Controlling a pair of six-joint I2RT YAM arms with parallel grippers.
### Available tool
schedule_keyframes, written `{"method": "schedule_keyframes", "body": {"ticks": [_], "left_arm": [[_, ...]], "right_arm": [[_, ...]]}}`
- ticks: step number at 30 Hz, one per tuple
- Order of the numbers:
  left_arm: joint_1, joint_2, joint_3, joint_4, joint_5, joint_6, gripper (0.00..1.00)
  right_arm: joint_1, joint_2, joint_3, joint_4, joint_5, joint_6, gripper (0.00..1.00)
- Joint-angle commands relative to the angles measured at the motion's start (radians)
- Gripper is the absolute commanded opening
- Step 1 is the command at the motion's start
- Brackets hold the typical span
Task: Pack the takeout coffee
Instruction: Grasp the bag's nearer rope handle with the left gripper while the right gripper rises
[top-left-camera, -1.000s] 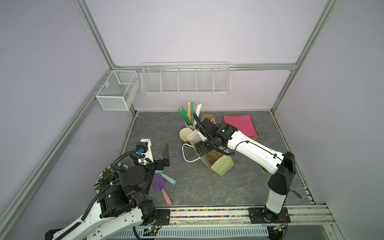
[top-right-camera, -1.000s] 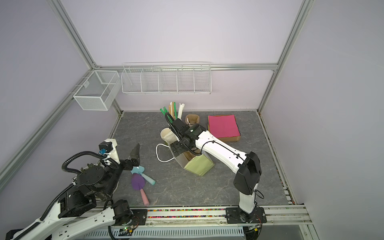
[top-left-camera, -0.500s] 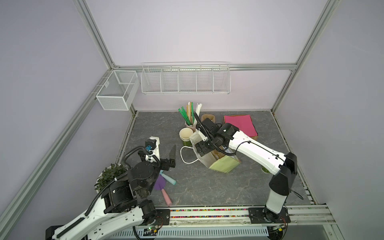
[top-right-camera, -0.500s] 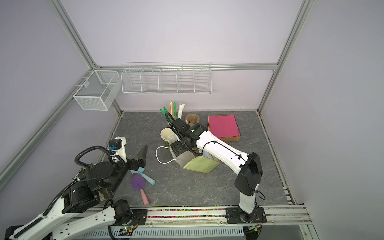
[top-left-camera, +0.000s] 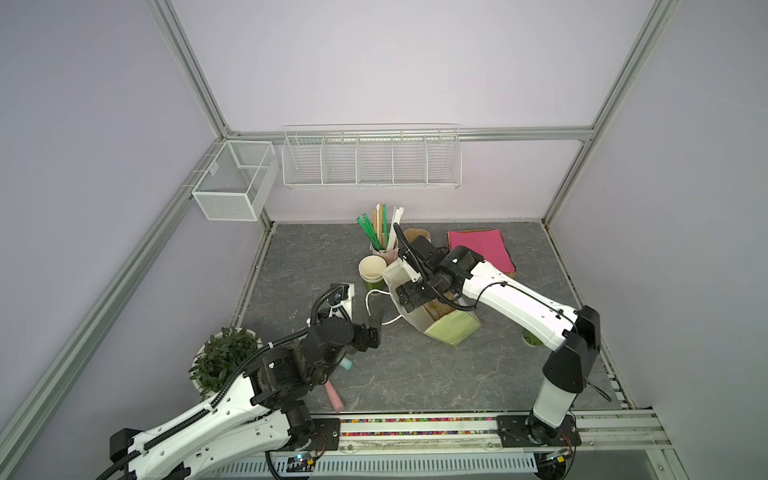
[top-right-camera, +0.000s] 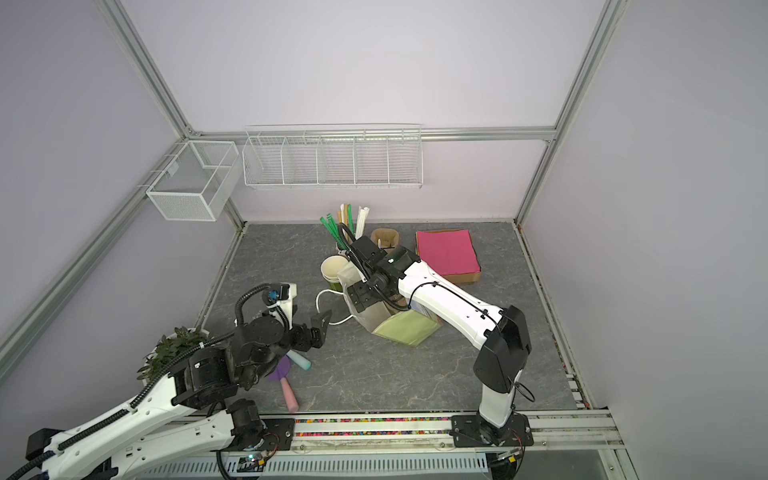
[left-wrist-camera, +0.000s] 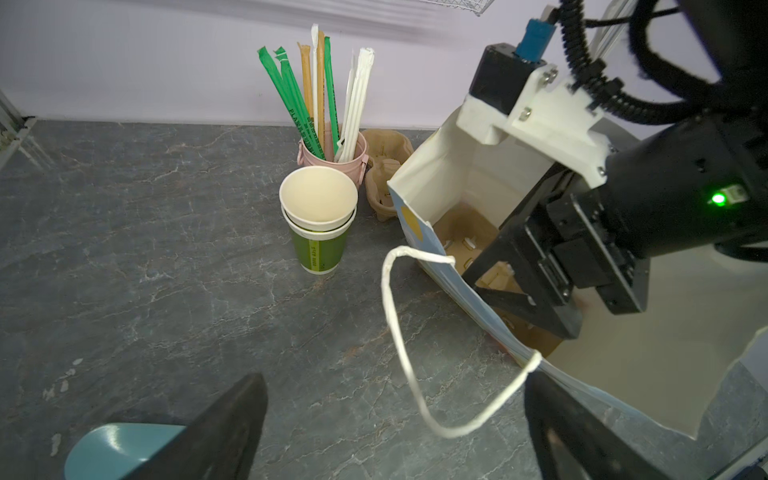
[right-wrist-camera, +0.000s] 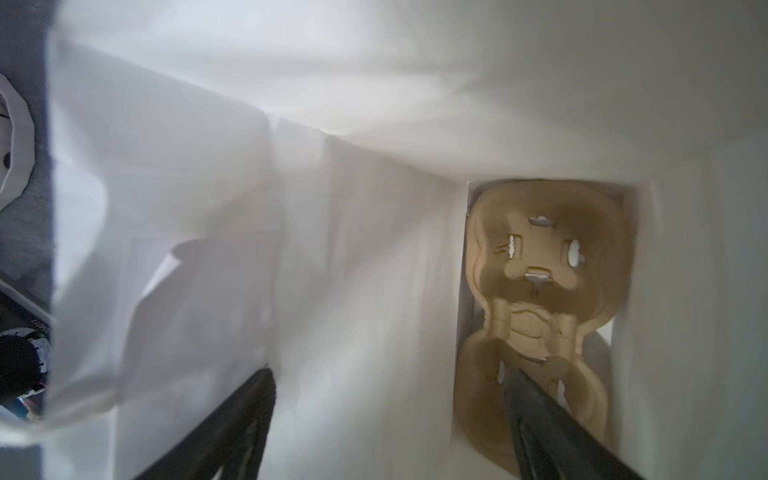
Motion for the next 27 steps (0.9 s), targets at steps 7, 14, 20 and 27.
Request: {"method": "schedule_keyframes", "body": {"ticks": [7,14,20,27], "left_arm": [[0.031,0.039,-0.071,0.201,0.061,-0.101,0.65],[0.036,0.046,-0.041,0.291,0.082,-0.083,0.0],[0.041,0.087,0.015,0.307,0.142,-0.079,0.0],[0.044,0.124,0.085,0.278,0.173,-0.09,0.0]], "right_arm": [[-0.01,-0.06,-0.031,0.01,0.003,-0.018,0.89],[-0.01,-0.08,-0.046,0.019,-0.014,-0.02,0.89],[-0.015,-0.102,-0.058,0.036,-0.075,-0.031,0.89],[-0.022,-0.126,-0.076,0.054,-0.168,-0.062,0.88]]}}
